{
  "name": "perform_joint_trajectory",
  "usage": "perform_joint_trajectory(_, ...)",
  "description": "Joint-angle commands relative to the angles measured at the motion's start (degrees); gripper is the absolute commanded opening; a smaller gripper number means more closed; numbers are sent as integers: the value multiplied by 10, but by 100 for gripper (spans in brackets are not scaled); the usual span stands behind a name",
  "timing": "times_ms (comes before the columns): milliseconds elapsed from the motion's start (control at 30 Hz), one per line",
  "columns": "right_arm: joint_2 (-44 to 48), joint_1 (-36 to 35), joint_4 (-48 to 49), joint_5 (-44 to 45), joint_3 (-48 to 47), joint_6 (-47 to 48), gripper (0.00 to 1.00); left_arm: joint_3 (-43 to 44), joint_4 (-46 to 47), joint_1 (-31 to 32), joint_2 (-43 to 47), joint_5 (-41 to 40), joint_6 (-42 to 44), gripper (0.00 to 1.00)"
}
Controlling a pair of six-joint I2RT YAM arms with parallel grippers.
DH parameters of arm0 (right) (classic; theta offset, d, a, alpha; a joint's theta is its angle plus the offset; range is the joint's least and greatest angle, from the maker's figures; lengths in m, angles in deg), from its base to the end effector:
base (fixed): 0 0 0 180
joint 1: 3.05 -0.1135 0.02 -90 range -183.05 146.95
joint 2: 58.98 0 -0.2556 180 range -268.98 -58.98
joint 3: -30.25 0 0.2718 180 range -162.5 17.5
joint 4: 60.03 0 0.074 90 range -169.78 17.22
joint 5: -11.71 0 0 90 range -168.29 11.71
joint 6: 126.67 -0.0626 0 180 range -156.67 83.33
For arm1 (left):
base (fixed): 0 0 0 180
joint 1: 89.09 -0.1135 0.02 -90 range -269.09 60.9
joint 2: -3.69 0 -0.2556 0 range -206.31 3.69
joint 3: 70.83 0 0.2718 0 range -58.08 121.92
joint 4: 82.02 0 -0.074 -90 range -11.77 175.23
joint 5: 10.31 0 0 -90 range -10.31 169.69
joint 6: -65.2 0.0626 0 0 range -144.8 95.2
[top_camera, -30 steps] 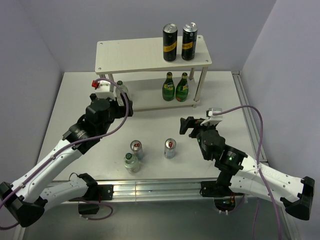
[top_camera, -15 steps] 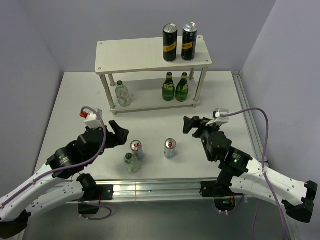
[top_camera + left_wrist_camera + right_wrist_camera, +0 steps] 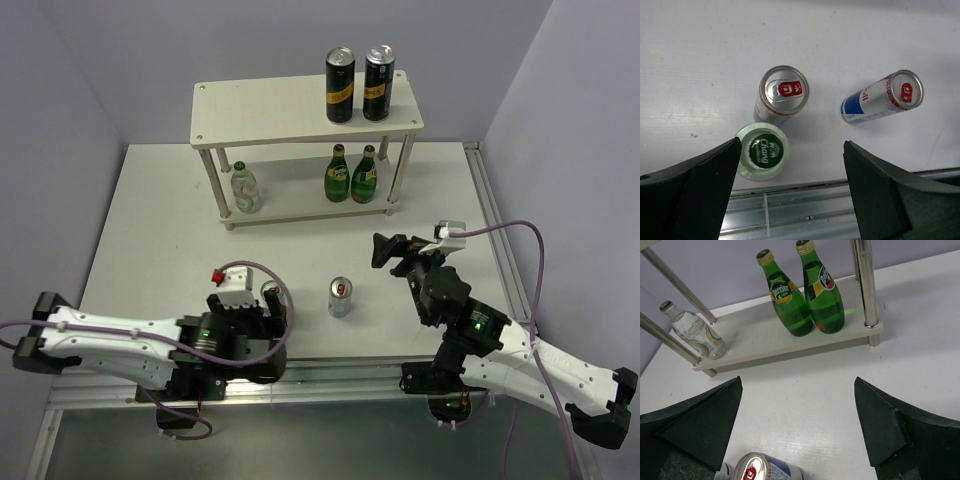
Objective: Place and organize the beverage onto the shelf
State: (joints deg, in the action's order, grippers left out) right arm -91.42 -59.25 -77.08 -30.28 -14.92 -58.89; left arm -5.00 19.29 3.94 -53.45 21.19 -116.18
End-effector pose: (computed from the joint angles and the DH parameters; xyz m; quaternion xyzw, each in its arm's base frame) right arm 0.1416 0.1278 0.3018 0.0688 0.7214 0.1615 0.6699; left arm 0.0434 -0.1891 0.2690 -0.0725 0.8604 -0.1699 0.4750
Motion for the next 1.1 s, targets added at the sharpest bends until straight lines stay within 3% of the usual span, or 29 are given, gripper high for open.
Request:
perform_joint_trajectory(0, 7, 2, 1, 14, 2, -7, 100, 42, -126, 24, -67, -95, -158, 90)
perform_joint_trajectory(333, 12, 1, -3, 14, 4, -9, 100, 1, -127, 29, -117, -108, -239, 89)
perform_joint_trajectory(800, 9, 2, -7, 14, 3, -12, 100, -11, -127, 30, -166, -91, -277, 74)
perform_joint_trajectory(1000, 5, 2, -12, 9, 3, -14, 100, -13, -126, 30, -170, -106, -298, 62)
perform_joint_trajectory(1067, 5, 2, -12, 9, 4, -15, 100, -9, -126, 30, -177, -109, -294, 51)
